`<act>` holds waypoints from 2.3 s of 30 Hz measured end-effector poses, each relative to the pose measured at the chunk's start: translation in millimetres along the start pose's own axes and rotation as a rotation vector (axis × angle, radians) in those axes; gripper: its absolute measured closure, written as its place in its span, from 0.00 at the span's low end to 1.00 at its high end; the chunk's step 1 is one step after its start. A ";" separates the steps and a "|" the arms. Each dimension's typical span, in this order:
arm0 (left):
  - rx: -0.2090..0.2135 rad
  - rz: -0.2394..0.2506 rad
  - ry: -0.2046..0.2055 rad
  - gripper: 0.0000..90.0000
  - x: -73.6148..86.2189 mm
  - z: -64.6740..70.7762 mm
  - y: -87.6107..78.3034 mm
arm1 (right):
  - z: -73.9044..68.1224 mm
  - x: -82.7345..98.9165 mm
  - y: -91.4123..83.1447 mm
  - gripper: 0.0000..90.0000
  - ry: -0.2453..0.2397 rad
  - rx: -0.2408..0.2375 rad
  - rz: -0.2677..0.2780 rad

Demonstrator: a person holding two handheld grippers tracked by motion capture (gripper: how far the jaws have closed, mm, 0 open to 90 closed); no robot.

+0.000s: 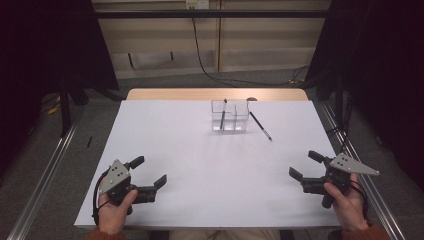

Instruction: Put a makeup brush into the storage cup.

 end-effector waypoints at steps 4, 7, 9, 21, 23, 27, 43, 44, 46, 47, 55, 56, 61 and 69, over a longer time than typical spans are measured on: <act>-0.005 -0.006 -0.002 0.03 1.5 -3.6 -0.4 | 0.5 -0.9 2.2 0.02 0.009 -0.002 -0.002; -0.010 -0.007 0.000 0.03 1.5 -6.2 -0.3 | 0.0 0.1 4.3 0.02 -0.002 -0.004 -0.020; -0.011 -0.007 -0.001 0.03 1.6 -6.6 -0.3 | -0.7 -0.8 4.6 0.02 -0.003 -0.006 -0.020; -0.024 0.002 -0.017 0.03 2.3 -9.3 -1.1 | 2.5 -12.3 16.6 0.00 -0.011 -0.030 -0.023; -0.024 0.001 -0.017 0.03 3.0 -9.2 -2.0 | 1.8 -14.1 19.5 0.00 -0.018 -0.035 -0.026; -0.037 0.007 -0.026 0.03 2.9 -10.9 -4.3 | 0.1 -18.7 26.1 0.01 -0.038 -0.046 -0.022; -0.025 -0.002 -0.024 0.03 3.4 -10.4 -4.0 | 27.8 -39.4 69.0 0.05 -0.043 -0.010 -0.061; -0.024 -0.003 -0.023 0.03 3.4 -9.6 -3.7 | 29.3 -40.2 71.0 0.06 -0.038 -0.005 -0.062; -0.020 -0.004 -0.021 0.03 3.2 -8.7 -3.2 | 33.9 -40.6 77.5 0.05 -0.045 0.007 -0.090; -0.020 -0.005 -0.018 0.03 3.3 -9.1 -3.2 | 34.9 -41.0 79.8 0.05 -0.044 0.009 -0.095; -0.015 -0.008 -0.017 0.03 3.7 -8.2 -2.8 | 44.3 -51.8 101.7 0.04 -0.055 0.013 -0.118; -0.014 -0.008 -0.016 0.03 3.6 -7.8 -2.6 | 45.9 -52.3 103.6 0.04 -0.057 0.016 -0.124; -0.013 -0.009 -0.015 0.03 3.6 -7.8 -2.5 | 53.3 -58.1 117.0 0.04 -0.062 0.019 -0.147; -0.005 -0.007 -0.012 0.03 3.0 -5.7 -1.9 | 55.6 -77.6 133.5 0.03 -0.084 0.014 -0.174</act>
Point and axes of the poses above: each handheld gripper's, and its own axes: y roughly forward along the jaws, x roughly out of its underside, z roughly to its right, the point moved 10 cm from there along y, roughly forward along the jaws, and after that the axes turned 2 degrees about -y, right-handed, at the moved point
